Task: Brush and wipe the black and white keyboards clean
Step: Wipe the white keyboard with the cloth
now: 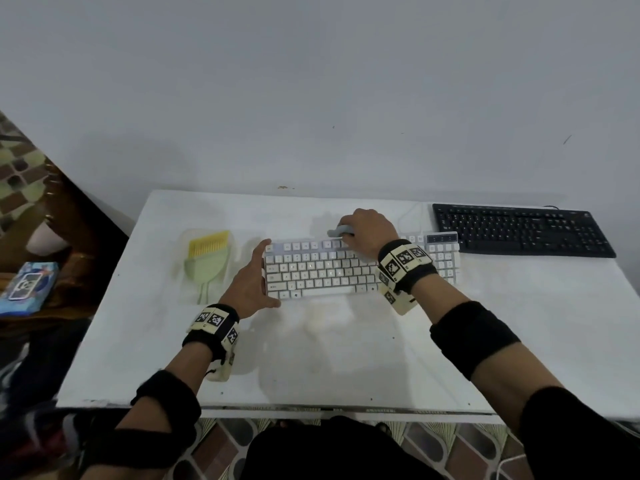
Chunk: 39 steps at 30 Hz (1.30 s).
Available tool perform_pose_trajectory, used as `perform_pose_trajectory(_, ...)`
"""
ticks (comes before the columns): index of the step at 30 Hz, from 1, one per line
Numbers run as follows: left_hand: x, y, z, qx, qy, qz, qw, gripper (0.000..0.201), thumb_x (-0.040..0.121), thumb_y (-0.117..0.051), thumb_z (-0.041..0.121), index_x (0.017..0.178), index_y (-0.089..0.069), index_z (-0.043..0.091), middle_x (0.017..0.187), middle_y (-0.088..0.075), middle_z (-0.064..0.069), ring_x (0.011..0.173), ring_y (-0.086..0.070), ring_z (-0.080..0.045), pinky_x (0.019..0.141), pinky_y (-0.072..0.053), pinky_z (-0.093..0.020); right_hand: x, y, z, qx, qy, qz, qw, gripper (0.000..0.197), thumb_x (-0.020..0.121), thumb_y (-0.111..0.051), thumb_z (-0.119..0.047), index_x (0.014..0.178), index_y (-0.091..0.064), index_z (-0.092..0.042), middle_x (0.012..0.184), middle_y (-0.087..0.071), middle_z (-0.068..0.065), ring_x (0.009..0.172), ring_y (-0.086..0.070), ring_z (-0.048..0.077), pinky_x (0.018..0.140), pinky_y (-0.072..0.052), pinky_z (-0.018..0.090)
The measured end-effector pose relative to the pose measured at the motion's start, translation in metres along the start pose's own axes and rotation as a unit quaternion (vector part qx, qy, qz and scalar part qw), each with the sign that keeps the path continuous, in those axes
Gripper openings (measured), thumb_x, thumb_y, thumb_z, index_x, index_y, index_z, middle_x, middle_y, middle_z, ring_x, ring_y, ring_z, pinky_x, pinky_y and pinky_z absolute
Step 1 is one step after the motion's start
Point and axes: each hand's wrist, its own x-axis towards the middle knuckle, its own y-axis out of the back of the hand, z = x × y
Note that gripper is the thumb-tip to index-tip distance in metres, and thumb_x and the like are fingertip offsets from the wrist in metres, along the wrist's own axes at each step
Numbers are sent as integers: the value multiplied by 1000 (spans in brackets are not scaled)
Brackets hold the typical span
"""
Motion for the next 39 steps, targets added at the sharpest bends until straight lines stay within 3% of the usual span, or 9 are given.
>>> perform_pose_trajectory(3, 0, 2, -2, 0, -9, -27, 1000, 136, 67, -90, -3, 155, 2, 48, 125, -51, 24, 92, -66, 0, 75, -58, -24, 1, -5, -12, 41, 15, 22, 999, 23, 96, -54, -24, 108, -73, -23, 98, -61, 2, 87, -57, 20, 70, -44, 31)
perform_pose_trajectory(7, 2, 10, -4, 15, -4, -62, 998, 135, 73, -85, -5, 159, 8, 41, 121, -58, 3, 89, -69, -15, 77, -62, -31, -8, -21, -24, 6, 27, 9, 1000, 23, 97, -57, -33, 109, -73, -22, 104, -59, 4, 94, -58, 24, 71, -50, 36)
perform_pose_trajectory(13, 3, 12, -5, 32, -11, -61, 998, 137, 71, -91, 3, 159, 6, 43, 133, -55, 8, 100, -68, -8, 90, -59, -31, -9, -5, 15, -64, -106, 10, 992, 28, 101, -50, -33, 107, -74, -20, 102, -54, 4, 102, -57, 27, 71, -48, 33)
perform_pose_trajectory(18, 0, 8, -4, 39, -19, -37, 998, 136, 69, -91, 1, 151, 4, 53, 129, -56, 12, 94, -68, -13, 78, -60, -28, -5, -16, -21, 3, 14, 12, 1000, 25, 99, -53, -29, 110, -74, -24, 107, -58, 5, 100, -55, 27, 72, -50, 36)
perform_pose_trajectory(20, 1, 8, -4, 36, -18, -30, 999, 135, 67, -90, -2, 151, 1, 52, 125, -57, 10, 90, -67, -14, 72, -59, -26, -7, -20, -29, -26, 12, 5, 1000, 24, 99, -52, -27, 111, -72, -20, 109, -56, 5, 105, -52, 27, 69, -46, 36)
perform_pose_trajectory(27, 1, 7, -3, 30, -17, -31, 999, 132, 69, -88, -7, 150, -1, 50, 120, -57, 10, 82, -67, -14, 68, -58, -23, -23, 4, 14, -137, -163, -16, 977, 29, 103, -45, -24, 122, -60, -9, 124, -51, 11, 121, -47, 29, 92, -52, 40)
perform_pose_trajectory(29, 1, 6, -2, 29, -14, -31, 999, 131, 70, -87, -8, 152, -1, 48, 119, -56, 9, 83, -67, -16, 68, -59, -24, -20, 3, 9, -103, -149, -7, 983, 27, 103, -48, -25, 125, -59, -14, 122, -53, 11, 119, -48, 29, 91, -53, 40)
perform_pose_trajectory(34, 0, 5, -3, 23, -12, -23, 999, 131, 69, -86, -12, 150, -4, 51, 116, -57, 6, 81, -67, -18, 67, -59, -25, -19, -24, -28, -40, -18, 11, 999, 31, 97, -55, -12, 126, -60, -21, 116, -56, 8, 115, -48, 29, 77, -52, 37)
perform_pose_trajectory(39, 0, 4, -4, 19, -18, -12, 1000, 132, 68, -86, -12, 145, -6, 58, 120, -54, -3, 81, -66, -20, 69, -61, -27, -26, -15, 1, -74, -87, 18, 993, 26, 102, -49, -22, 121, -65, -17, 114, -55, 7, 114, -49, 27, 78, -53, 36)
